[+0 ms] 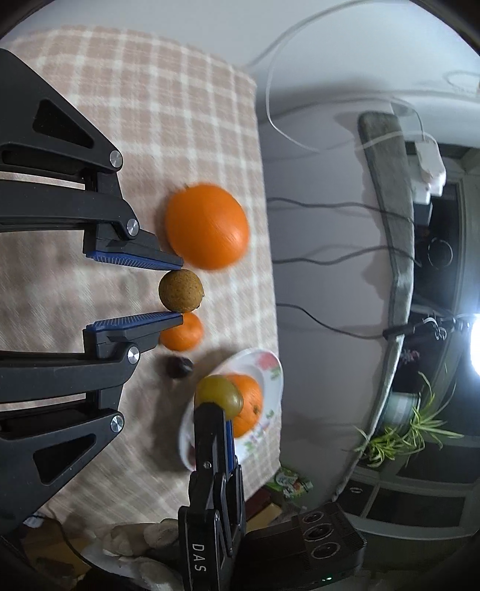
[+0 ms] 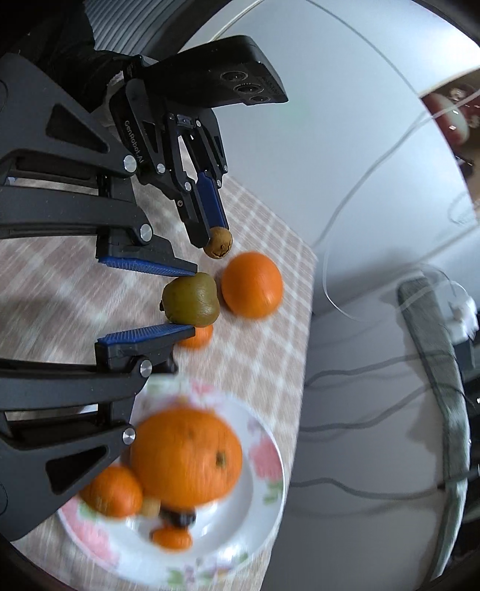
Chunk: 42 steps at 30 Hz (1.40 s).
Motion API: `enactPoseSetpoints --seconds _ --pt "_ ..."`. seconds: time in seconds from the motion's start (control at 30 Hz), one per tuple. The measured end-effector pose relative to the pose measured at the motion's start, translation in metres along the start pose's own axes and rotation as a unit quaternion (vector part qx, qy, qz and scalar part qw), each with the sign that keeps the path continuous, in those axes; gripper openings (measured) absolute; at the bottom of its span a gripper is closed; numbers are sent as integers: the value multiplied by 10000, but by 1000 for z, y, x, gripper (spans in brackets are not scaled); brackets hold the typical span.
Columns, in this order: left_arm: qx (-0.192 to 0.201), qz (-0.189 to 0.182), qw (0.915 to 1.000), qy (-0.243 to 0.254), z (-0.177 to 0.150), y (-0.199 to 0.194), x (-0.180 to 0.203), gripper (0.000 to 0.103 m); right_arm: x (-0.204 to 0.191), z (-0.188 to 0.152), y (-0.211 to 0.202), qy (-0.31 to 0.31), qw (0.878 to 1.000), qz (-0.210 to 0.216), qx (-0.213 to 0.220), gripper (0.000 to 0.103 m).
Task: Organize fruits
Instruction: 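Carry the brown fruit with the left gripper while the right gripper carries the green fruit to the plate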
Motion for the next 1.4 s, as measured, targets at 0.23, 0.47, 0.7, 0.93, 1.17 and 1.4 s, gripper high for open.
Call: enactPoseSetpoints --seconds 0.23,0.47,0.7,0.93,1.17,1.4 --pt "60 -254 9996 128 21 19 28 21 42 3 -36 297 9984 -349 326 27" --pt "5 -455 9987 227 41 43 48 21 79 5 -61 454 9945 -773 534 27" --pt "-87 -557 9978 358 58 68 61 21 103 7 -62 494 9915 -1075 543 27" --pt "-211 -623 9971 370 71 91 64 21 119 10 -51 515 9904 -1193 474 27" --pt "-338 -649 9967 357 76 109 65 21 134 12 -45 574 9894 -1260 434 27" --pt "-401 -706 9963 267 79 116 62 21 141 13 -45 590 9882 -1343 440 27"
Point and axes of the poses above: each gripper's, at about its wrist camera, not at the fingertips, and y roughly the way its jaws point, x to its right, z to its top, the point moved 1 cm from there along y, roughly the way its jaws point, and after that the axes turned 3 degrees about x, right-handed, at the moved point
